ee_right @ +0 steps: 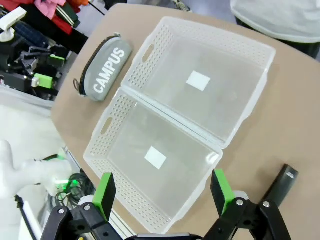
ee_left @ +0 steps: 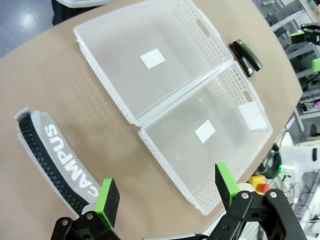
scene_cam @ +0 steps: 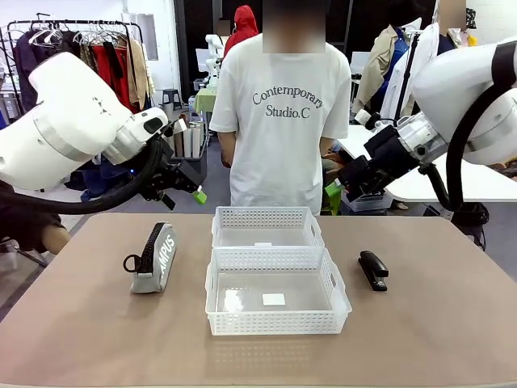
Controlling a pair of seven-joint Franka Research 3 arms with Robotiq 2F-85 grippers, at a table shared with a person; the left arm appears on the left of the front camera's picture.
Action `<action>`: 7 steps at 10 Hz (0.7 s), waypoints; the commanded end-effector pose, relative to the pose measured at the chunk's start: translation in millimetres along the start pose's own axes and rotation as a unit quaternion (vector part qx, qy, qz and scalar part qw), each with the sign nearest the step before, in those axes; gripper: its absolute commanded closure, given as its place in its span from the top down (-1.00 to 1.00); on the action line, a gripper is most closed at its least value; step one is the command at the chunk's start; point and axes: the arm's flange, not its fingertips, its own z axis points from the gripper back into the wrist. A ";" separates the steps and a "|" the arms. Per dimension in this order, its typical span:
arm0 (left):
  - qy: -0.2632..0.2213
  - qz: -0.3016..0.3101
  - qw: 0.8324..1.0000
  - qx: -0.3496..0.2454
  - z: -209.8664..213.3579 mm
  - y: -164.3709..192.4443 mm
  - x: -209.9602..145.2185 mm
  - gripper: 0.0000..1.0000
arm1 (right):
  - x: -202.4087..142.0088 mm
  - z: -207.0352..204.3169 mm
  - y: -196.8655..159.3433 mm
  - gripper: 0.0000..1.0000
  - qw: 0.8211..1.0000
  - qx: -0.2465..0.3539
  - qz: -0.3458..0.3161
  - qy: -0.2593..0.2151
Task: Distribute items into two baskets.
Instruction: Pick up the Pencil pouch that the person points to.
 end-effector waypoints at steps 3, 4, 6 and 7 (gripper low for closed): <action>0.004 0.010 1.000 -0.009 2.7 -4.4 0.5 1.00 | -1.7 -0.4 12.0 1.00 1.000 -0.014 0.008 0.004; 0.004 0.010 1.000 -0.009 2.7 -4.4 0.5 1.00 | -1.7 -0.4 12.0 1.00 1.000 -0.014 0.008 0.004; 0.014 0.112 0.993 -0.035 0.5 4.8 5.4 1.00 | 3.1 -4.6 3.6 1.00 0.998 0.039 -0.045 0.004; 0.016 0.145 0.986 -0.078 5.5 8.7 9.8 1.00 | 10.0 -3.3 1.3 1.00 0.990 0.096 -0.106 0.006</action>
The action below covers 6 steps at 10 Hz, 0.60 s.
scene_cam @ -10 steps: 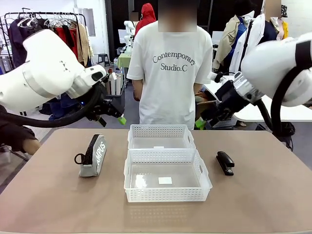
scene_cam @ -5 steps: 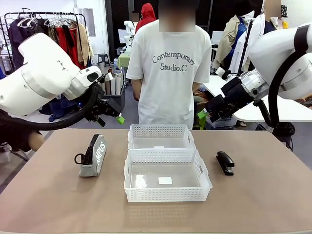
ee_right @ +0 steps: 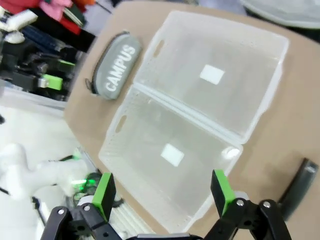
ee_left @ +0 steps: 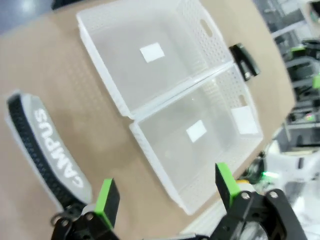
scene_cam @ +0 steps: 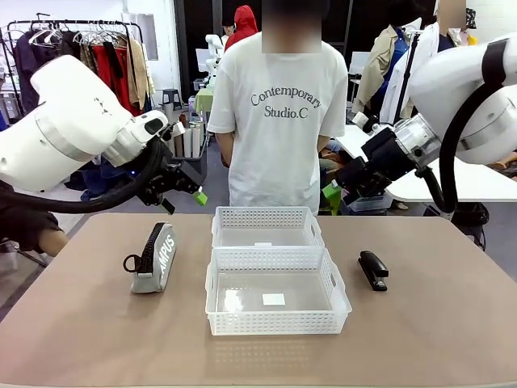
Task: Distribute items into two baskets.
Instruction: Pick up the Pencil pouch that the person points to.
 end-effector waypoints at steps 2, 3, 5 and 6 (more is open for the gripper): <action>0.000 0.099 0.985 -0.139 21.2 -4.5 12.3 1.00 | 21.7 10.8 -1.7 1.00 0.986 0.123 -0.114 -0.008; -0.004 0.107 0.978 -0.180 28.1 -10.9 12.5 1.00 | 23.9 15.8 3.1 1.00 0.982 0.142 -0.126 -0.012; -0.031 0.111 0.954 -0.277 49.6 -28.1 15.8 1.00 | 28.4 32.2 17.7 1.00 0.971 0.185 -0.148 -0.039; -0.043 0.109 0.941 -0.316 59.5 -33.0 17.2 1.00 | 32.2 42.6 21.0 1.00 0.964 0.213 -0.153 -0.045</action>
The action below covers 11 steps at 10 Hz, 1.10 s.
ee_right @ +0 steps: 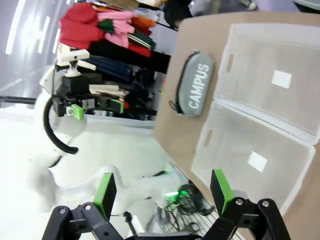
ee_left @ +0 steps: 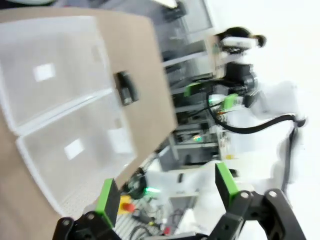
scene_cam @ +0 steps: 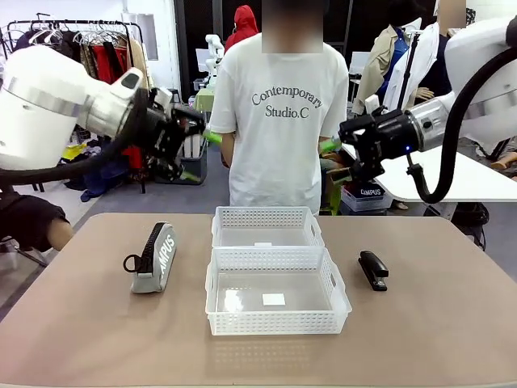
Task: Distribute items into two baskets.
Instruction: Pick up the Pencil pouch that the person points to.
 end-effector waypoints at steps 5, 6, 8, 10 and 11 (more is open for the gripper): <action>-0.017 -0.039 0.993 -0.110 42.1 -6.4 -1.8 1.00 | 27.3 58.2 30.3 1.00 0.988 0.130 -0.075 -0.038; -0.016 -0.041 0.992 -0.122 51.0 -4.6 -1.5 1.00 | 31.2 70.0 32.3 1.00 0.988 0.132 -0.077 -0.032; -0.022 -0.048 0.988 -0.145 66.5 -7.7 -1.7 1.00 | 39.1 86.4 25.9 1.00 0.986 0.139 -0.085 -0.027; -0.024 -0.043 0.986 -0.159 77.1 -5.3 -0.3 1.00 | 44.4 98.4 19.2 1.00 0.985 0.146 -0.094 -0.013; -0.025 -0.042 0.985 -0.167 80.4 -4.2 0.1 1.00 | 45.3 103.6 16.6 1.00 0.985 0.145 -0.089 -0.013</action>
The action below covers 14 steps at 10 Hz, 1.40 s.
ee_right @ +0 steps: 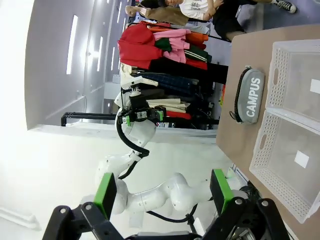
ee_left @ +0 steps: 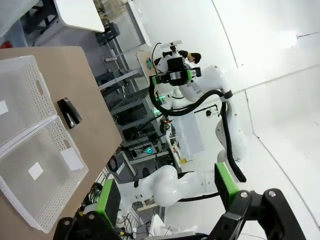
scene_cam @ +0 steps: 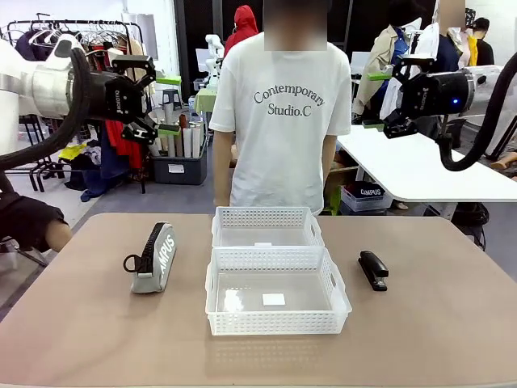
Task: Distribute items into two baskets.
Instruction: Pick up the Pencil pouch that the person points to.
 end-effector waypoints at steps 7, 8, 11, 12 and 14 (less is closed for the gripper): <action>-0.004 0.013 0.999 -0.034 8.8 -6.4 0.6 1.00 | 6.3 10.0 3.7 1.00 1.000 0.017 -0.011 0.014; -0.006 0.026 0.998 -0.050 15.2 -10.8 0.8 1.00 | 8.7 14.0 8.1 1.00 0.999 0.042 -0.026 0.020; -0.012 0.028 0.998 -0.060 21.3 -20.8 2.9 1.00 | 11.8 16.1 21.2 1.00 0.997 0.060 -0.039 0.030; -0.012 0.030 0.997 -0.063 21.7 -22.3 4.4 1.00 | 12.7 18.3 25.9 1.00 0.996 0.066 -0.046 0.032; -0.010 0.032 0.997 -0.064 20.6 -21.4 5.0 1.00 | 13.5 18.3 30.1 1.00 0.997 0.058 -0.048 0.019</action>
